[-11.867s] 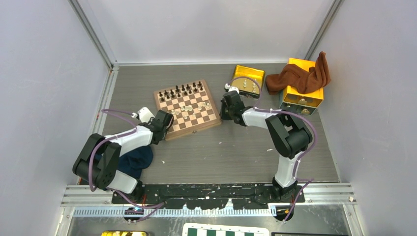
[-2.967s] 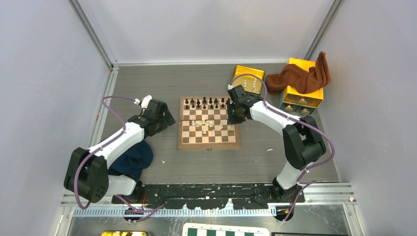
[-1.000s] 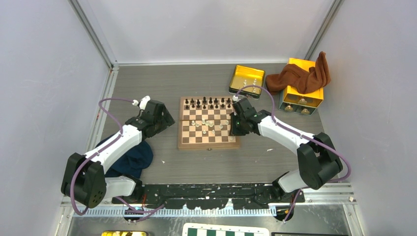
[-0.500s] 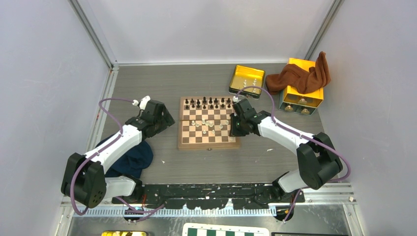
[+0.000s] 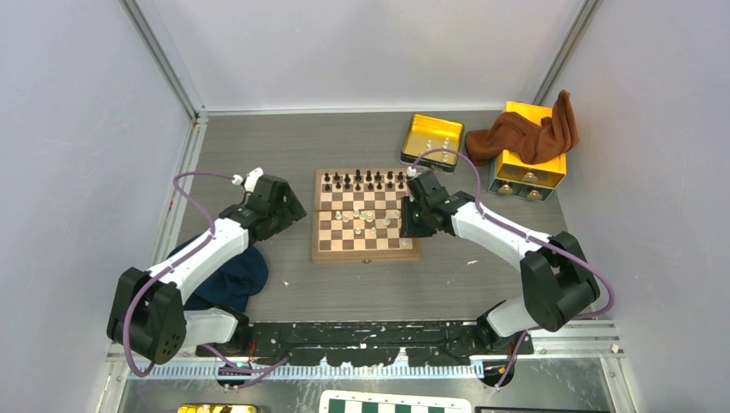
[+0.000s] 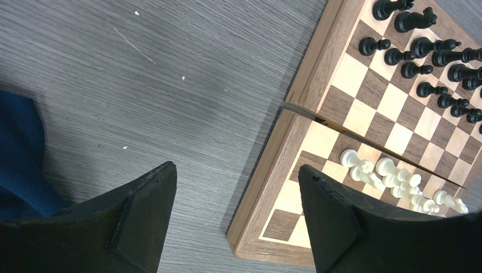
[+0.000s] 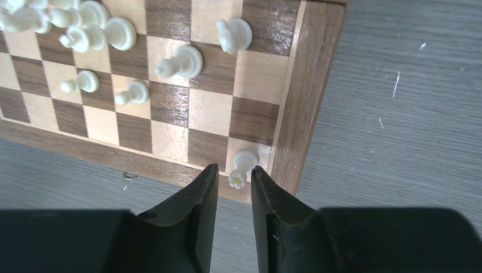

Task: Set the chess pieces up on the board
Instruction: Place the chess piece on the chessboard, then pick up the chess piece from the chessboard.

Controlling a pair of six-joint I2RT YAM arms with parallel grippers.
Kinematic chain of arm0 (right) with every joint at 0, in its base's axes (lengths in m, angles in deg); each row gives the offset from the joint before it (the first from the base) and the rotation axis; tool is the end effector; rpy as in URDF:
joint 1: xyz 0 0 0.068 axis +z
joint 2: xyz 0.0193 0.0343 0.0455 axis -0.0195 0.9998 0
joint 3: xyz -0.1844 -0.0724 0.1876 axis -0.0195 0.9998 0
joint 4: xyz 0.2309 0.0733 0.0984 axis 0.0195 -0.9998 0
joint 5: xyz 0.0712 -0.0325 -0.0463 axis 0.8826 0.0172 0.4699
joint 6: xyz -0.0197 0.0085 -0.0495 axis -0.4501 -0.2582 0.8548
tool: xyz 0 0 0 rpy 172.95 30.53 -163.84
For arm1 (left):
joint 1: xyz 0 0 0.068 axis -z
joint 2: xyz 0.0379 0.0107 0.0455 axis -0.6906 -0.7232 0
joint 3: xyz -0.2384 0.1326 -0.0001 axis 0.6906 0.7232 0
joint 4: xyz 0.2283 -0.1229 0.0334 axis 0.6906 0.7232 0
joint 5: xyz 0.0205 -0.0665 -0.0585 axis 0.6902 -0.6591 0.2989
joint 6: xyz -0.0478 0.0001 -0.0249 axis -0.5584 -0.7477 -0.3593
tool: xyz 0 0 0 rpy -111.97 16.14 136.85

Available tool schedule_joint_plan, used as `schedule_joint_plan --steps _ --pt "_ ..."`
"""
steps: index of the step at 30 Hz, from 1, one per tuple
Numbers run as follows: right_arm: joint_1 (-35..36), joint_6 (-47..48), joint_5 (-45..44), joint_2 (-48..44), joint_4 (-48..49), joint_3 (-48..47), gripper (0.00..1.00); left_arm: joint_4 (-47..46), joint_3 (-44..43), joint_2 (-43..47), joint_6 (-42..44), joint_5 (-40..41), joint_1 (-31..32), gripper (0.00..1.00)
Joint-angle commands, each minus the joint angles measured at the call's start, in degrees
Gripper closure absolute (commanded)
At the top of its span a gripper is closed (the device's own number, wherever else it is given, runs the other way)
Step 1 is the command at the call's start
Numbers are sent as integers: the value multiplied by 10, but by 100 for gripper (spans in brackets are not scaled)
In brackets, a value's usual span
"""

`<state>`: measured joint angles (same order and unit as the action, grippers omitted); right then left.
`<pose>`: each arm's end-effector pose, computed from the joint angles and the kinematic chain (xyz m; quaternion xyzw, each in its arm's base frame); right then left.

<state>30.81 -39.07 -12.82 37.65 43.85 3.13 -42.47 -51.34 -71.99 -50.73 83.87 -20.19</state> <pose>0.2407 0.1512 0.2044 -0.0559 0.9617 0.1412 0.2282 0.2354 -0.0916 0.2238 -0.2756 0.8925 -0.1000 0.3429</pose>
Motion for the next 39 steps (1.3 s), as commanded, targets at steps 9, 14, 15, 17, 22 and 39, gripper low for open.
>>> schedule_joint_plan --steps 9,14,15,17,22,39 --pt "-3 48 -8 44 -16 -113 66 -19 -15 -5 5 6 -4 21" --pt "-22 69 -6 78 -8 -137 66 -21 -21 -13 8 7 -4 20" --pt "-26 72 -5 82 -6 -140 66 -20 -22 -14 9 7 -4 20" --pt "-35 78 0 93 -5 -150 66 -21 -24 -17 11 8 -3 20" --pt "-45 81 10 114 0 -162 66 -21 -31 -22 15 11 -4 20" --pt "-46 76 31 132 9 -162 66 -21 -46 -42 27 6 -3 20"
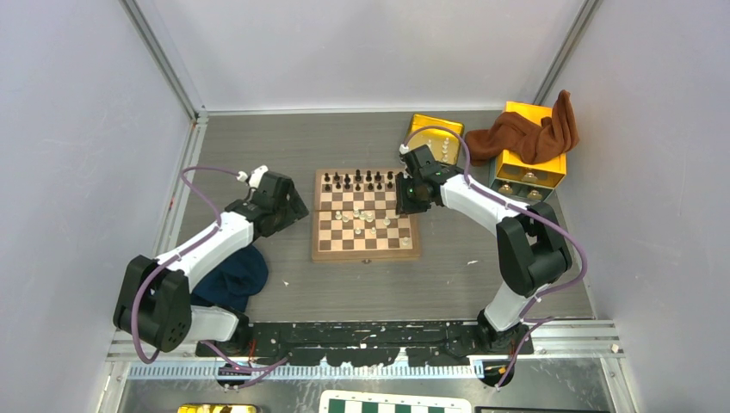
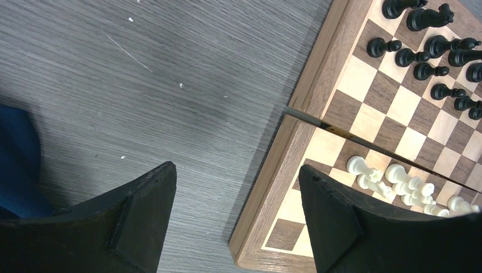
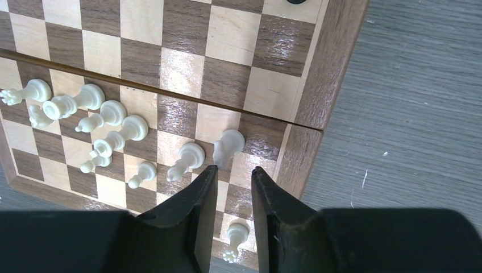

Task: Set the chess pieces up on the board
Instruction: Pick up the chess piece from the chessboard.

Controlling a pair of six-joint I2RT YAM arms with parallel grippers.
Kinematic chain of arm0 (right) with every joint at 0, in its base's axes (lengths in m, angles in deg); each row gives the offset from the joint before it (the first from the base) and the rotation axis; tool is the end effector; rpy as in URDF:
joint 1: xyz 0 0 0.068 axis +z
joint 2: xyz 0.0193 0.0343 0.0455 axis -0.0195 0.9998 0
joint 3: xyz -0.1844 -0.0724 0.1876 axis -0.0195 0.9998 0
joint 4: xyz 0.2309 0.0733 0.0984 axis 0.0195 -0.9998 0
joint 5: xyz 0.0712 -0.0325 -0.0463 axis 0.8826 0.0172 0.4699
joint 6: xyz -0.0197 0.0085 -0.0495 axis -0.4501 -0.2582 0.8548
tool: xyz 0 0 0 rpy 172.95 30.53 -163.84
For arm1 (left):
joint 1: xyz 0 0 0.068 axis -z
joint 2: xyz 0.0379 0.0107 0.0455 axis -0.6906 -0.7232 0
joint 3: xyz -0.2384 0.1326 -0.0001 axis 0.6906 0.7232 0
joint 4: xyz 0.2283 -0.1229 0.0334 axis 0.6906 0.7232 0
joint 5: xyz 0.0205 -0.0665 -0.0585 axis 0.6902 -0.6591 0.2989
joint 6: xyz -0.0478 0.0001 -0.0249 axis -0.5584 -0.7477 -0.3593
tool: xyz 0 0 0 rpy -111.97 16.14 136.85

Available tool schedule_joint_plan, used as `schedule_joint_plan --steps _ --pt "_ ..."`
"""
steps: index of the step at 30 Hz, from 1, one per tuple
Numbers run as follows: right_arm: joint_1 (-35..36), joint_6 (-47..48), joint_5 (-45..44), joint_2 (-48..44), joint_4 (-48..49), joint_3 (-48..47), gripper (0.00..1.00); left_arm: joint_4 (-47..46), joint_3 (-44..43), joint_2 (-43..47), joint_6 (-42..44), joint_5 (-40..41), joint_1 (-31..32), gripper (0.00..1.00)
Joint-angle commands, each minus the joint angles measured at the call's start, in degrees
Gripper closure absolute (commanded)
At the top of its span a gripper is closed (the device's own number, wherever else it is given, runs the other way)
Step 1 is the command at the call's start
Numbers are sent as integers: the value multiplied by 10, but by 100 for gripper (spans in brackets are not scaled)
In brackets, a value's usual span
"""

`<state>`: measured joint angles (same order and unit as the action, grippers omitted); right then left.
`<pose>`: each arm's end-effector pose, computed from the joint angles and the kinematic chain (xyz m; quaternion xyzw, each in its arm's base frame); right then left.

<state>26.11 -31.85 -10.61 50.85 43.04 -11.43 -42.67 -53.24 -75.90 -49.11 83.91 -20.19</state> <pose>0.3080 0.1612 0.2112 -0.0822 0.9581 0.1355 0.2386 0.2468 -0.0965 0.2181 -0.2622 0.9017 -0.0854 0.3331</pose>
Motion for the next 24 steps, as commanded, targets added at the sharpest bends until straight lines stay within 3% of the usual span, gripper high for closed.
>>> schedule_joint_plan --steps 1,24 --pt "2 4 7 -2 18 -17 66 -19 -27 -3 11 6 -4 20" --pt "5 -9 10 -21 4 -29 66 -26 -30 -18 19 4 -4 20"
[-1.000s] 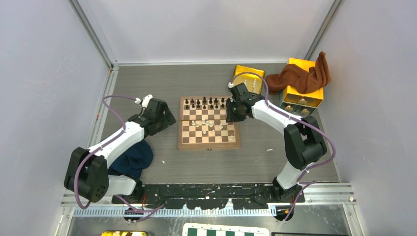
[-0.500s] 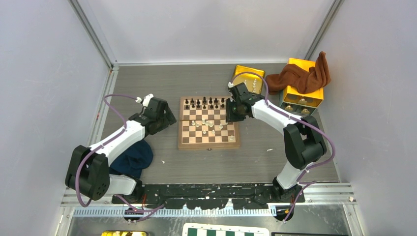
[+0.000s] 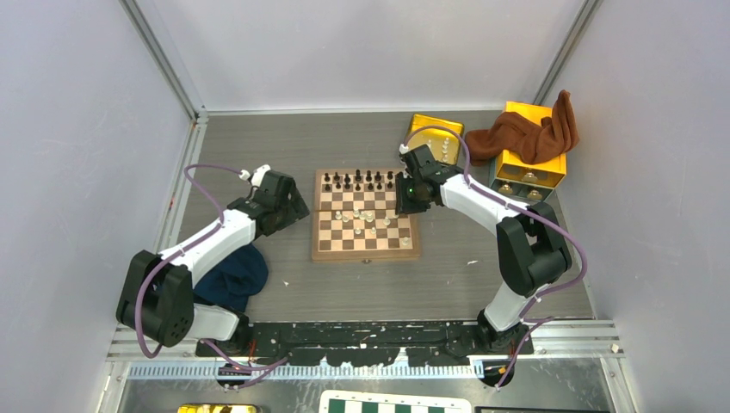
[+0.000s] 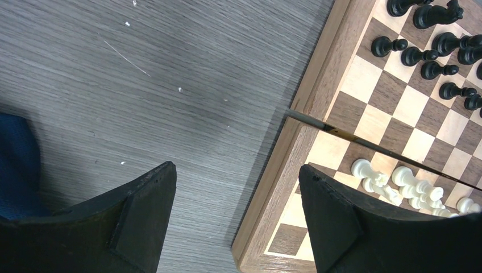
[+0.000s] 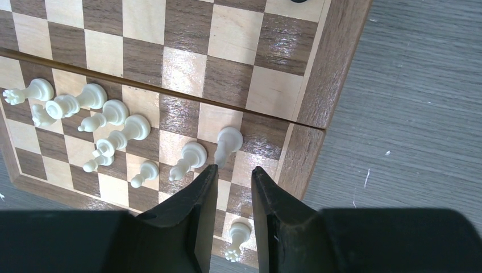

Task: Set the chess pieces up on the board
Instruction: Pick up the chess piece from the chessboard.

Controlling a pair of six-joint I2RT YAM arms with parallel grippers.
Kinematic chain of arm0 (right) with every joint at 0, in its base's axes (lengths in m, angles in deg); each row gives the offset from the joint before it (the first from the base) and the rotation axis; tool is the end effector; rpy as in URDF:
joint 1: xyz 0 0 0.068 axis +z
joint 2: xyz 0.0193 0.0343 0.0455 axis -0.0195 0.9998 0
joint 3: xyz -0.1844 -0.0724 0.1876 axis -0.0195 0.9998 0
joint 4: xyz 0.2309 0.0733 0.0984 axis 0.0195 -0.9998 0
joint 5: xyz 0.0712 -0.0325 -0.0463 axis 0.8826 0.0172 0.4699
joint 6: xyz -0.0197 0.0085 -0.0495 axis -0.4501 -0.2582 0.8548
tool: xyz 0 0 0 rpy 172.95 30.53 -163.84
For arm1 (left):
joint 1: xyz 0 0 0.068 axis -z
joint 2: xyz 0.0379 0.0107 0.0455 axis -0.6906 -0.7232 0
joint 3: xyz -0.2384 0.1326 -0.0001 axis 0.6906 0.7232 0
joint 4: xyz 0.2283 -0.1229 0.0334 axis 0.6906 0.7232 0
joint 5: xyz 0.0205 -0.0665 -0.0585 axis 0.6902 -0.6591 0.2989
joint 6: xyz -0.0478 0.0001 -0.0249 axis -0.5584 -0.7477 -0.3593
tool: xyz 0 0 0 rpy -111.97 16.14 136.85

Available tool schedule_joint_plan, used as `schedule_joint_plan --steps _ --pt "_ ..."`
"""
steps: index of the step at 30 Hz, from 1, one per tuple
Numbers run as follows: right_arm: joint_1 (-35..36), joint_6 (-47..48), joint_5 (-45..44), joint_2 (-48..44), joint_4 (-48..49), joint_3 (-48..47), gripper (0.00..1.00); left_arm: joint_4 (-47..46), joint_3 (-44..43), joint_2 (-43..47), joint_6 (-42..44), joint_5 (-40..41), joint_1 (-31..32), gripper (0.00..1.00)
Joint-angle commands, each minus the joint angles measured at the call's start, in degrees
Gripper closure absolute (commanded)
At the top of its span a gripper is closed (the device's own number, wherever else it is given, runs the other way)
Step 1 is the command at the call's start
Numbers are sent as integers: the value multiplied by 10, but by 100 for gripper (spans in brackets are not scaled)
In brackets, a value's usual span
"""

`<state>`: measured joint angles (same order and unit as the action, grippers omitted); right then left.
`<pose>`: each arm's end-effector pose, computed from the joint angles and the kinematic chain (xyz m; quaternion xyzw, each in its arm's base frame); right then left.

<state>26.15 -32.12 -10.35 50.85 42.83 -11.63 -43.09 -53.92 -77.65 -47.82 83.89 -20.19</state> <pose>0.3080 0.1616 0.2121 -0.0809 0.9582 0.1381 0.2373 0.2520 -0.0988 0.2147 -0.2517 0.9065 -0.0784 0.3298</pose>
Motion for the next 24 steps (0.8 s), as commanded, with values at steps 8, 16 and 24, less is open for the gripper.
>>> schedule_joint_plan --steps 8,16,24 --pt "14 -12 13 -19 3 -35 66 -20 -21 0 7 8 -4 20" --pt "15 -9 7 -8 7 -39 66 -24 -21 -2 9 10 -4 20" --pt "16 -3 5 18 10 -52 66 -26 -24 -9 13 10 -5 20"
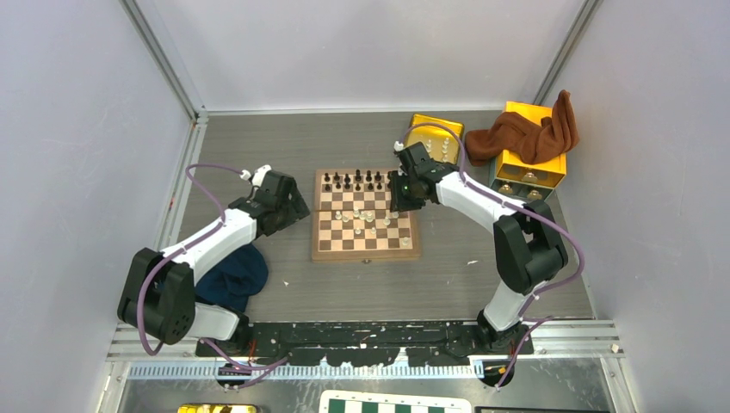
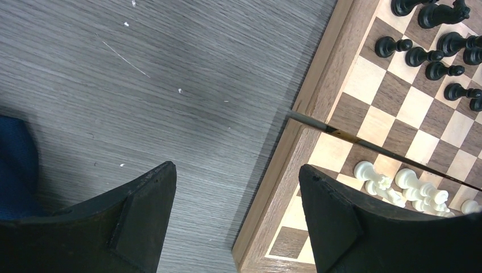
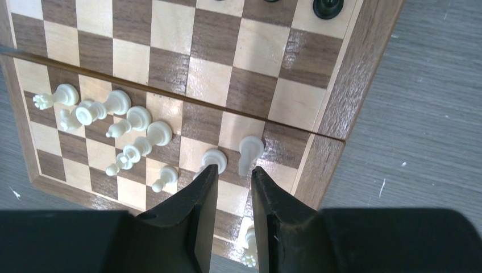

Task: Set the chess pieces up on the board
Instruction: Pick up the chess piece from the chessboard.

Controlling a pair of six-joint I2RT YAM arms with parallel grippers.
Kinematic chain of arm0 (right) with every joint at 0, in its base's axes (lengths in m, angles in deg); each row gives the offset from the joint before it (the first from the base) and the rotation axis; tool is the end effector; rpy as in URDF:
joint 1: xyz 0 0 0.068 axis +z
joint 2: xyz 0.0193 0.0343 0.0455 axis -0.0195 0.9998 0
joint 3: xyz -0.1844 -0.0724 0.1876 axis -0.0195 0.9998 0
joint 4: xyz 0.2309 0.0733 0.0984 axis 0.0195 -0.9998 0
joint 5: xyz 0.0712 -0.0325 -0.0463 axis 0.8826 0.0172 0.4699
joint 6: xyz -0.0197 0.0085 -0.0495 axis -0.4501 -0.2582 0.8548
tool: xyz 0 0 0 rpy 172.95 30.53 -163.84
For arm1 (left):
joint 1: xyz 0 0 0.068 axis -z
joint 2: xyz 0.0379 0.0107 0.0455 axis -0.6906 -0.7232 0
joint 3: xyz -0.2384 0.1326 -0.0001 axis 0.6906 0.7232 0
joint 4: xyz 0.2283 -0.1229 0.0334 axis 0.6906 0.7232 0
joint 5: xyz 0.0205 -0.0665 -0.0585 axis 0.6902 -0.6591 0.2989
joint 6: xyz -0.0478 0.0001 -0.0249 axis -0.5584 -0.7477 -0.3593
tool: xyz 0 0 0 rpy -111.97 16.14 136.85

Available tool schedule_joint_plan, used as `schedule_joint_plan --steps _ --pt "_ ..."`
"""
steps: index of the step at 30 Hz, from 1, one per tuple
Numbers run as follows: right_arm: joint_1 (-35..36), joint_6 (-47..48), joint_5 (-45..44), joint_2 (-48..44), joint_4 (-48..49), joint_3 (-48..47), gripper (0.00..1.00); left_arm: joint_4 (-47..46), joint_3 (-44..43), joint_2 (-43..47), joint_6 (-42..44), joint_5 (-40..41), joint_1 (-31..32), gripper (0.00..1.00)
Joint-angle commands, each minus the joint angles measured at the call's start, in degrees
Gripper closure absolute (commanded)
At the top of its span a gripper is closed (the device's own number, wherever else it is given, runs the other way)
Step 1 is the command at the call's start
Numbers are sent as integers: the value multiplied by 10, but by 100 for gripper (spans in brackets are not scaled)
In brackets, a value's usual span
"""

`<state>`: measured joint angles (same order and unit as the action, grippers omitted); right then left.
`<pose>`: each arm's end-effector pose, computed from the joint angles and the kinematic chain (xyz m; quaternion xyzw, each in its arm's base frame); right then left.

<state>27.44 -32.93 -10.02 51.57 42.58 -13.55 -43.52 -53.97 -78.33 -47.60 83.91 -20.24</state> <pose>0.3097 0.1717 0.2178 -0.0858 0.9553 0.1481 0.2409 0.2539 -0.0993 0.2124 -0.2502 0.9074 -0.0765 0.3288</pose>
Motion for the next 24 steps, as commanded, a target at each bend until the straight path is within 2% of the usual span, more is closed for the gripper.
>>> schedule_joint_plan --steps 1,12,22,24 --pt "3 6 2 15 12 -33 66 -22 -23 -2 12 10 -4 20" --pt "3 6 -4 29 11 -35 71 -24 -20 -3 18 11 -7 20" --pt "2 5 -21 31 0 -40 98 -24 -17 2 21 12 -7 19" --pt "3 6 -25 24 -2 -41 99 -24 -16 3 20 12 -7 19"
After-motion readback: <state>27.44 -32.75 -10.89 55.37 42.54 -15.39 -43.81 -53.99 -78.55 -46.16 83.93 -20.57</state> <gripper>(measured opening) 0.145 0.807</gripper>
